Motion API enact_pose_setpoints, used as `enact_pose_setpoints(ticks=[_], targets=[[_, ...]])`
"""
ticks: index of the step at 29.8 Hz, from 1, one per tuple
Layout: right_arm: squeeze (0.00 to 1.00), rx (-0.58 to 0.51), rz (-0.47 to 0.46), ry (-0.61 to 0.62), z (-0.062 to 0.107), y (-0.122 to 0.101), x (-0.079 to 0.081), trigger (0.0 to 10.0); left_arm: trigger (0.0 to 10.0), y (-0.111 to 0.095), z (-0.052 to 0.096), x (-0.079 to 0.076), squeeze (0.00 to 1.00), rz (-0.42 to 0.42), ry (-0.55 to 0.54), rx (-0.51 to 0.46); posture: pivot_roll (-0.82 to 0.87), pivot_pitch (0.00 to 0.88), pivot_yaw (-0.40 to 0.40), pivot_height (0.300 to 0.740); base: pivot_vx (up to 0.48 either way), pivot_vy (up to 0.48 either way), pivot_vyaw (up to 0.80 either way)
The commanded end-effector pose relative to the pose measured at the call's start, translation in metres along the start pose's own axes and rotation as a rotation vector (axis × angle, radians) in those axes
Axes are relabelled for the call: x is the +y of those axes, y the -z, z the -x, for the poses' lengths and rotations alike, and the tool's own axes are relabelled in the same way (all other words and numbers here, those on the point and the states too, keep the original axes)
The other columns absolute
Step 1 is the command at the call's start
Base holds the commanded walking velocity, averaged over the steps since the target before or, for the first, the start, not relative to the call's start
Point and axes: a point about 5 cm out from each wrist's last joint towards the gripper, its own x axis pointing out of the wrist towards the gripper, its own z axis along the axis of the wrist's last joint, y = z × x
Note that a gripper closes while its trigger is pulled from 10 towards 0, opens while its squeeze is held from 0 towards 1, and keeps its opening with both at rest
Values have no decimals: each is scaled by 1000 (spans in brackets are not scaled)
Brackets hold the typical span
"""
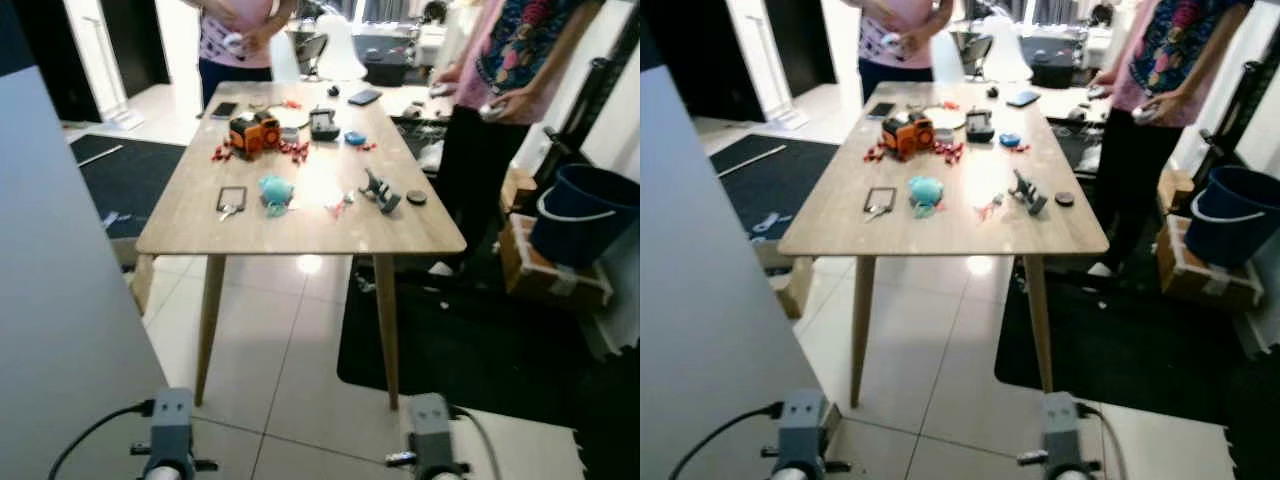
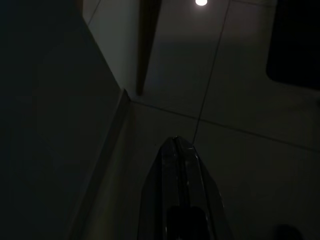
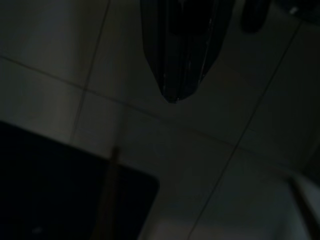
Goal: Hang keys on a hook
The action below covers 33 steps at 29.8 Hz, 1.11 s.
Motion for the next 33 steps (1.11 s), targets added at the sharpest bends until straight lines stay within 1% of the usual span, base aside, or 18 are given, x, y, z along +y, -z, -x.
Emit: enact_pose_setpoints(ticks=[1, 23, 25, 31, 33], targets=[[0, 13, -2, 34, 1, 3, -11, 10000, 10000, -4, -2, -5, 27, -1, 15, -10, 26, 30, 26, 740, 281, 0, 0], [0, 14, 3, 32, 1, 2, -12, 10000, 10000, -3, -2, -4, 16, 6, 17, -9, 27, 33, 22, 740, 274, 0, 0], [0, 15, 3, 32, 1, 2, -12, 10000, 10000, -3, -1, -5, 0, -1, 23, -10, 26, 30, 22, 740, 0, 0, 0], [0, 16, 5, 32, 1, 2, -13, 10000, 10000, -2, 0, -6, 0, -17, 39, -19, 25, 25, 23, 740, 0, 0, 0], [0, 19, 8, 32, 1, 3, -13, 10000, 10000, -3, 0, -7, 0, -39, 61, -36, 24, 23, 24, 740, 0, 0, 0]])
